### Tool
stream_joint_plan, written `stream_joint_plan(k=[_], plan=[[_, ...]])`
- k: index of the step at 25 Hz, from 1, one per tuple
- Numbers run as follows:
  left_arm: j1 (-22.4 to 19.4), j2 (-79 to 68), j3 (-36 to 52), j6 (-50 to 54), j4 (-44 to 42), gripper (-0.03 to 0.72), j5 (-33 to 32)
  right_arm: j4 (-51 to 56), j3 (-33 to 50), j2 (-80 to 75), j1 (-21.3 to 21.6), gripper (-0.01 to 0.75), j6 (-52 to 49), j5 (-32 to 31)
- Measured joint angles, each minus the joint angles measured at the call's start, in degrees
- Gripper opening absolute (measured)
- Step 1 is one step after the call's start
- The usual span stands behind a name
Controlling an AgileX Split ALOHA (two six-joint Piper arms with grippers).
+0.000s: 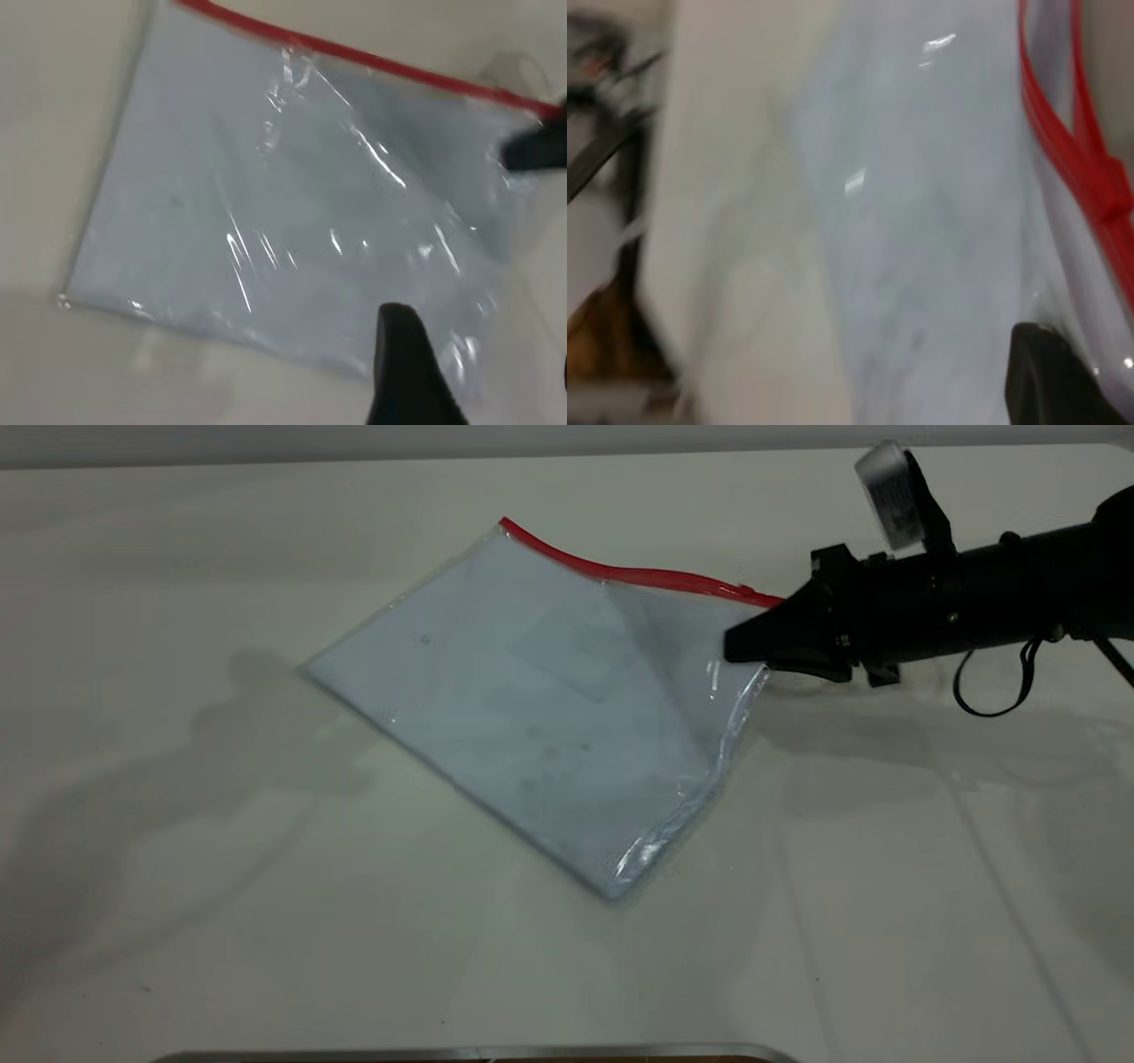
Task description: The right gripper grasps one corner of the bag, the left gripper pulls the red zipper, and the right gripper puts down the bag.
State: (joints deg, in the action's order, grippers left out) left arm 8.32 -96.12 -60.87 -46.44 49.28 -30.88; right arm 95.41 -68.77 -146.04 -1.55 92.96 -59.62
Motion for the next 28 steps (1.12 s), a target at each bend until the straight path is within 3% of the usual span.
stream_joint_plan(k=[5, 8, 12, 20, 28], plan=[[0.0, -0.1, 0.0, 0.0, 0.12, 0.484, 1.49, -22.03, 0.0, 5.46, -1.97, 0.034, -4.99, -2.9], [0.0, -0.24, 0.0, 0.0, 0.12, 0.484, 1.49, -30.63, -0.72, 9.52, -1.38, 0.034, -6.39, 1.45], [0.06, -2.01, -0.13, -0.11, 0.31, 0.484, 2.06, -27.64, -5.67, 12.7, -1.09, 0.034, -6.45, 6.83], [1.32, -13.66, -9.66, -11.74, 5.52, 0.484, 1.0, -23.79, -10.28, 13.22, -8.0, 0.034, -5.87, 3.26], [4.42, -28.99, -26.94, -27.18, 9.17, 0.484, -15.48, -23.79, -10.28, 13.22, -8.8, 0.034, -5.75, 4.19]])
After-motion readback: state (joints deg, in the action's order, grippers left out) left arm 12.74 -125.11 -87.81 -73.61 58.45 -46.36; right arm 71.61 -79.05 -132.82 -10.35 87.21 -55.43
